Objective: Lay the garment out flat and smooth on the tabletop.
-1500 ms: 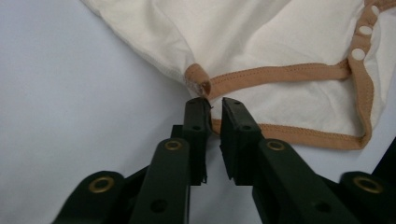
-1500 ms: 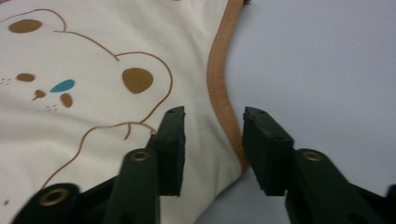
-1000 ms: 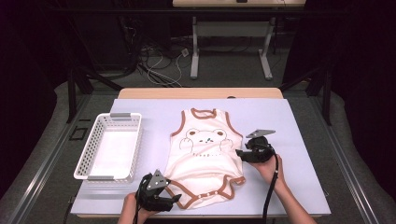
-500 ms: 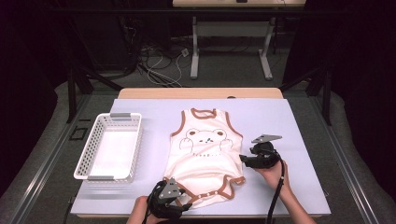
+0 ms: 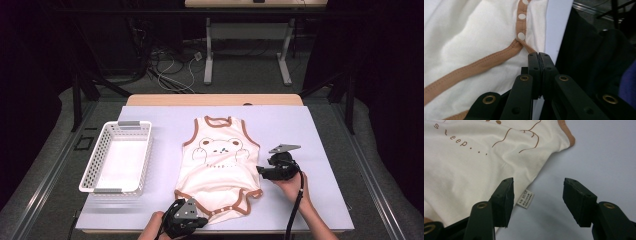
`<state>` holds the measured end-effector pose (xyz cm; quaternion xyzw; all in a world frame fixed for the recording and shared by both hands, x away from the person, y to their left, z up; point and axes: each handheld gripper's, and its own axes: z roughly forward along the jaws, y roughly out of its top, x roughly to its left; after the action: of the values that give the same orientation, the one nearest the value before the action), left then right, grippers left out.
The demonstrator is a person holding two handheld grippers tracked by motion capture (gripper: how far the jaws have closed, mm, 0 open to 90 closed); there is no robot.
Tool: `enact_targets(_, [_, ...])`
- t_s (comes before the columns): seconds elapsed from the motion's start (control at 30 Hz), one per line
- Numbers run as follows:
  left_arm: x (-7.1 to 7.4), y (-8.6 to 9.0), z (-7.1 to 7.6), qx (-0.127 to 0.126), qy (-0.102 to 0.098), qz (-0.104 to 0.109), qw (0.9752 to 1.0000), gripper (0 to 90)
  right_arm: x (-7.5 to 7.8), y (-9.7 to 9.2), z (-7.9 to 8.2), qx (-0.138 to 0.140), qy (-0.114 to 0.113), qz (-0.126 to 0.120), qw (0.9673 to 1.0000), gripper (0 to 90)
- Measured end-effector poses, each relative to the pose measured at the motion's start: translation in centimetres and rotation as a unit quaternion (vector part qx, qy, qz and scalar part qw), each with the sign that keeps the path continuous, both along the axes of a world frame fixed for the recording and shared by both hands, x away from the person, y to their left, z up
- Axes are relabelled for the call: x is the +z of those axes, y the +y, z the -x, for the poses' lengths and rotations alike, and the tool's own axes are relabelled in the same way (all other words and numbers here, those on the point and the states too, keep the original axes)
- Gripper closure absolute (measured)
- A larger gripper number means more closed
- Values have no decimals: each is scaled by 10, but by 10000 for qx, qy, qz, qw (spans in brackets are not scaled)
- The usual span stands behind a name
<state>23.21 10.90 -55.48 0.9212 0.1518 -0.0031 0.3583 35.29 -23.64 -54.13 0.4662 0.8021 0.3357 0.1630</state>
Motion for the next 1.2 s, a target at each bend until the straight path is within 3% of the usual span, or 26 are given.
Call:
enact_targets(0.2, [1, 19, -1, -168, 192, -28, 9997, 887, -3, -1, -2, -34, 50, 47, 10000, 422])
enact_targets(0.43, [3, 20, 0, -382, 243, -95, 9989, 882, -8, -1, -5, -18, 77, 128, 9999, 421])
enact_targets(0.6, [3, 23, -1, -305, 275, -50, 9991, 863, -10, -2, -7, -77, 128, 100, 9998, 422])
enact_targets(0.73, [8, 24, -5, 1, 205, 34, 9998, 531, -7, 2, -2, -27, 259, -73, 9996, 451])
enact_targets(0.83, [14, 29, -6, 460, -70, 188, 9987, 413, -8, 7, 4, 47, 381, -40, 9993, 511])
enact_targets(0.87, [16, 30, -7, 662, -219, 157, 9974, 401, -8, 8, 6, 9, 427, 85, 9990, 534])
enact_targets(0.97, [17, 37, -11, 1234, -503, 36, 9911, 374, -4, 10, 12, 11, 553, 30, 9985, 581])
enact_targets(1.03, [17, 42, -16, 1577, -510, 0, 9862, 370, -2, 11, 17, 56, 641, 2, 9979, 591])
enact_targets(1.07, [16, 44, -18, 1794, -593, -72, 9820, 366, -3, 12, 20, 101, 636, -27, 9979, 604])
enact_targets(1.1, [16, 45, -19, 1871, -595, -128, 9805, 365, -4, 15, 24, 159, 686, 82, 9975, 608])
enact_targets(1.13, [15, 46, -21, 2000, -651, -201, 9774, 362, -3, 16, 26, 147, 751, 122, 9970, 619])
enact_targets(1.2, [13, 47, -22, 2115, -589, -287, 9752, 371, -3, 21, 31, 193, 634, 279, 9974, 673])
